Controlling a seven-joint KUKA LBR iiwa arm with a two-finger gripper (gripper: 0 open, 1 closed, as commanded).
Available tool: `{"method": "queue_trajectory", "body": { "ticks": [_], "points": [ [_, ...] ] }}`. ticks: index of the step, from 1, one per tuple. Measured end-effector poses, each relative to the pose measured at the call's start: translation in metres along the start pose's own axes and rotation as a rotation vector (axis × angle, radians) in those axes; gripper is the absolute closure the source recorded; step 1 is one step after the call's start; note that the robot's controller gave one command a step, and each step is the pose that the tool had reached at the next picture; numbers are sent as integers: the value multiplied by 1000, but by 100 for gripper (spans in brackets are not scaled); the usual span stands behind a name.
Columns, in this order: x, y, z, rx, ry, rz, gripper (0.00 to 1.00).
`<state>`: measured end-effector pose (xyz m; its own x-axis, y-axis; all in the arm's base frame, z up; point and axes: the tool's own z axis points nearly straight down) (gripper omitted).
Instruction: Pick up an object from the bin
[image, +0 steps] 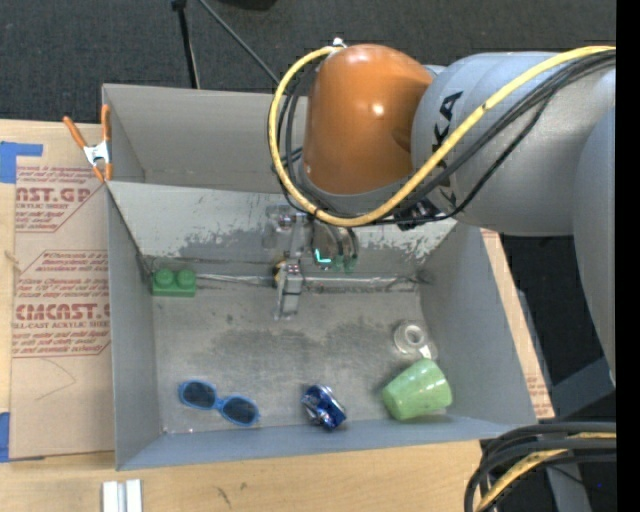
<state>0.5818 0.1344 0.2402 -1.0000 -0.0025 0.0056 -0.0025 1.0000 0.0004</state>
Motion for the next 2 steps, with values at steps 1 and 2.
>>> {"method": "queue_trajectory", "body": {
  "ticks": [1,2],
  "points": [
    [70,70,176,1,4,-65,0],
    [102,38,140,1,-4,-47,0]
  ]
}}
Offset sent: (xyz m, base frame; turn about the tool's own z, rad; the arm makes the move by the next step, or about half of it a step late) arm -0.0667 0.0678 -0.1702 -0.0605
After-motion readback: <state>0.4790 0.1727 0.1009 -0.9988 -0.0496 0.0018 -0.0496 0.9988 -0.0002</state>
